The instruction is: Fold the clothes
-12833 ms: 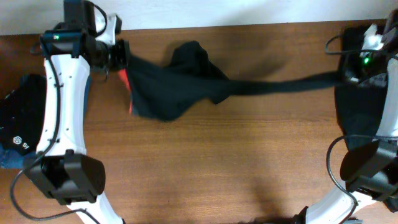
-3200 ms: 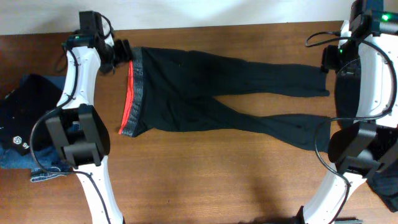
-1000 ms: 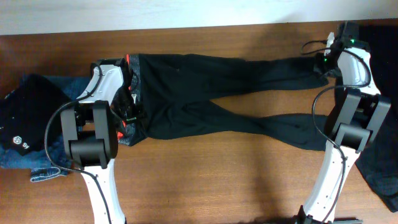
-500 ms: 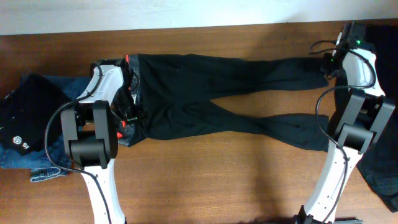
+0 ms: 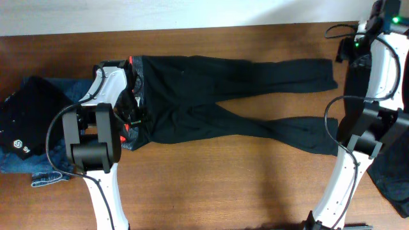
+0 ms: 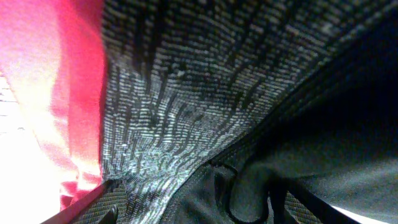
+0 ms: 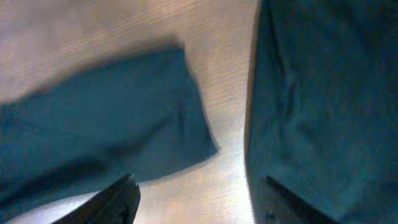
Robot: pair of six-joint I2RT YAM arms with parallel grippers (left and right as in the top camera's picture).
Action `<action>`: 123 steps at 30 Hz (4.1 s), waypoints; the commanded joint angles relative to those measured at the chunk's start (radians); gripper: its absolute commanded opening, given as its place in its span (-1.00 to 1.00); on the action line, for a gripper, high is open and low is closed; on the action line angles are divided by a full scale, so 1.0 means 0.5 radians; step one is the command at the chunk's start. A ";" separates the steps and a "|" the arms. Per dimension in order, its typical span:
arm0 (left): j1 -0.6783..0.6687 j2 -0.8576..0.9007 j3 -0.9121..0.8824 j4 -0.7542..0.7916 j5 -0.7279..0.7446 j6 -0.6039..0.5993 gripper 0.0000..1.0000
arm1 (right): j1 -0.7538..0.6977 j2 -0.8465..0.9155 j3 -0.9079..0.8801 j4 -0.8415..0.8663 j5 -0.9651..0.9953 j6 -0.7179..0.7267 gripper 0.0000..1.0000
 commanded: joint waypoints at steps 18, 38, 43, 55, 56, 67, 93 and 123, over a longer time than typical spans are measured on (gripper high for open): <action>0.008 0.071 -0.045 0.112 -0.066 0.034 0.50 | 0.009 -0.072 0.032 -0.599 -0.194 0.041 0.46; 0.008 0.071 -0.045 0.111 -0.066 0.033 0.50 | 0.011 -0.375 -0.363 -0.599 -0.237 0.041 0.60; 0.008 0.071 -0.045 0.111 -0.065 0.033 0.51 | 0.011 -0.458 -0.365 -0.599 -0.256 0.040 0.68; 0.008 0.071 -0.045 0.103 -0.066 0.033 0.51 | 0.011 -0.544 -0.533 -0.599 -0.317 0.040 0.98; 0.008 0.071 -0.045 0.102 -0.066 0.033 0.51 | 0.011 -0.551 -0.570 -0.599 -0.317 0.040 0.98; 0.008 0.071 -0.045 0.102 -0.065 0.033 0.51 | 0.011 -0.589 -0.871 -0.599 -0.334 0.040 0.98; 0.008 0.071 -0.045 0.103 -0.066 0.033 0.51 | 0.319 -1.306 -1.299 -0.599 -0.324 0.040 0.97; 0.009 0.071 -0.045 0.124 -0.066 0.033 0.54 | 0.127 -1.375 -2.486 0.465 -0.205 -0.079 0.97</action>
